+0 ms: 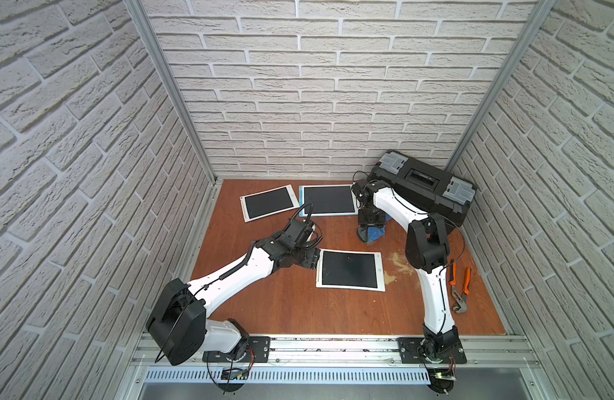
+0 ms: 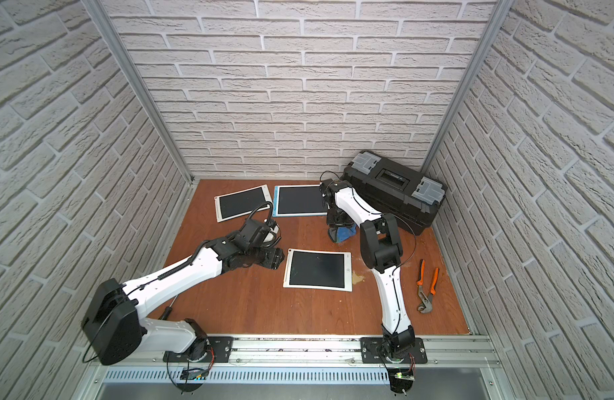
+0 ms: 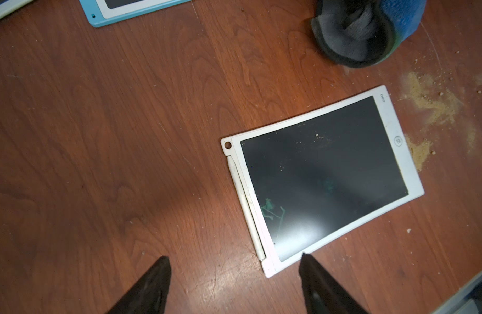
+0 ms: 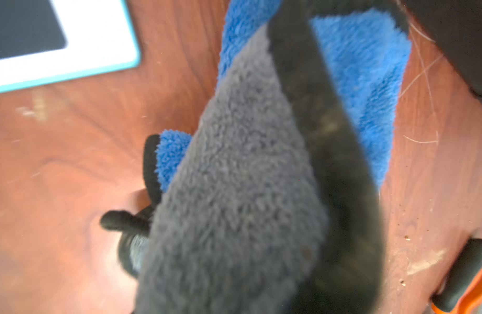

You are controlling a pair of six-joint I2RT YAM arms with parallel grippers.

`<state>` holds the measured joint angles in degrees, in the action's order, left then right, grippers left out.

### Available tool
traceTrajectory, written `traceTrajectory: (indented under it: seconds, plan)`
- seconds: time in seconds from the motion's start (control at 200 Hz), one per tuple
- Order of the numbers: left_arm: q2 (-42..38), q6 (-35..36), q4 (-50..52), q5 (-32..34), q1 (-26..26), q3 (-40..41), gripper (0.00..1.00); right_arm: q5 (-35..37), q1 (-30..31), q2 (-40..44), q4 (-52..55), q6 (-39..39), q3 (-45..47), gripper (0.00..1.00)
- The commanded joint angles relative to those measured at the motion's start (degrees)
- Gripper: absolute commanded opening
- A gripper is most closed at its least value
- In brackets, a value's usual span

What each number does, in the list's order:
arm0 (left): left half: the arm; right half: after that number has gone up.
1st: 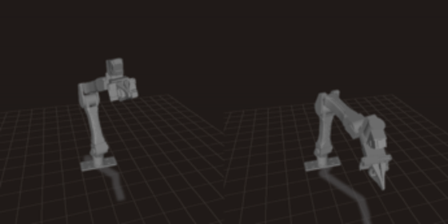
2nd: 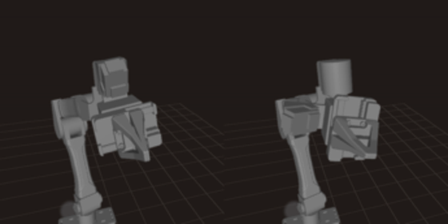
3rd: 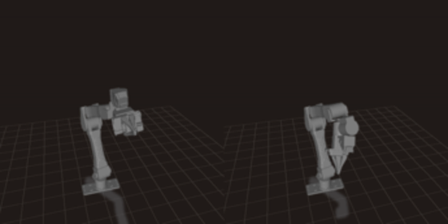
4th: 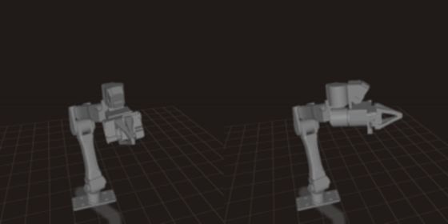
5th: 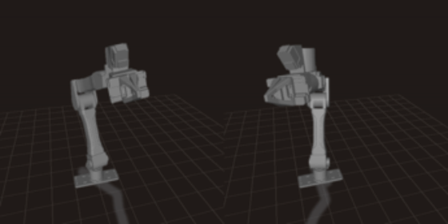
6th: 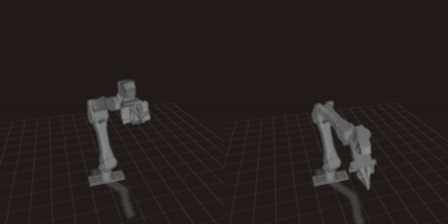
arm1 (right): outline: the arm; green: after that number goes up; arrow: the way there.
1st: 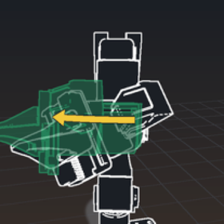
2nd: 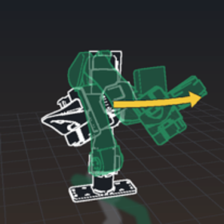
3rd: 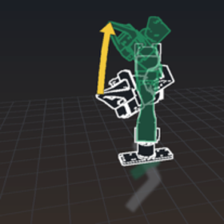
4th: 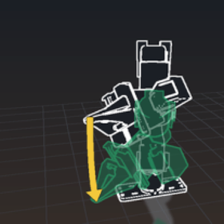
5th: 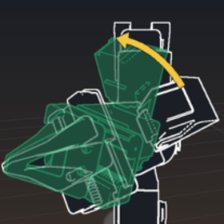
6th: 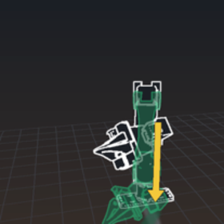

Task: Wipe the drawing tablet
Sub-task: Place the cleaning item at the center of the board, then pick up the cleaning item at the center of the board.

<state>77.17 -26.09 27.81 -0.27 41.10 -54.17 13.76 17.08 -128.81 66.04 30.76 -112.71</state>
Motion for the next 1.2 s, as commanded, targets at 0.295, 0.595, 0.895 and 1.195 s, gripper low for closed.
traceTrajectory:
  seconds: [0.295,0.595,0.895,1.195]
  plan:
    - [-8.8,-2.3,0.3,-2.3,0.0,5.7,0.76,-13.8,-4.1,13.5,-9.3,-8.4,10.3,0.76]
    - [-10.5,-5.1,1.5,2.7,5.2,5.1,0.76,-16.5,-4.5,22.3,-14.4,-2.9,22.7,0.76]
    - [-11.5,-7.3,0.4,4.9,8.4,7.1,0.76,-19.7,-4.4,21.9,-19.9,1.9,34.4,0.71]
    - [-16.1,-9.2,2.8,6.9,9.3,8.8,0.76,-14.5,-4.5,13.4,-20.2,2.8,28.2,0.7]
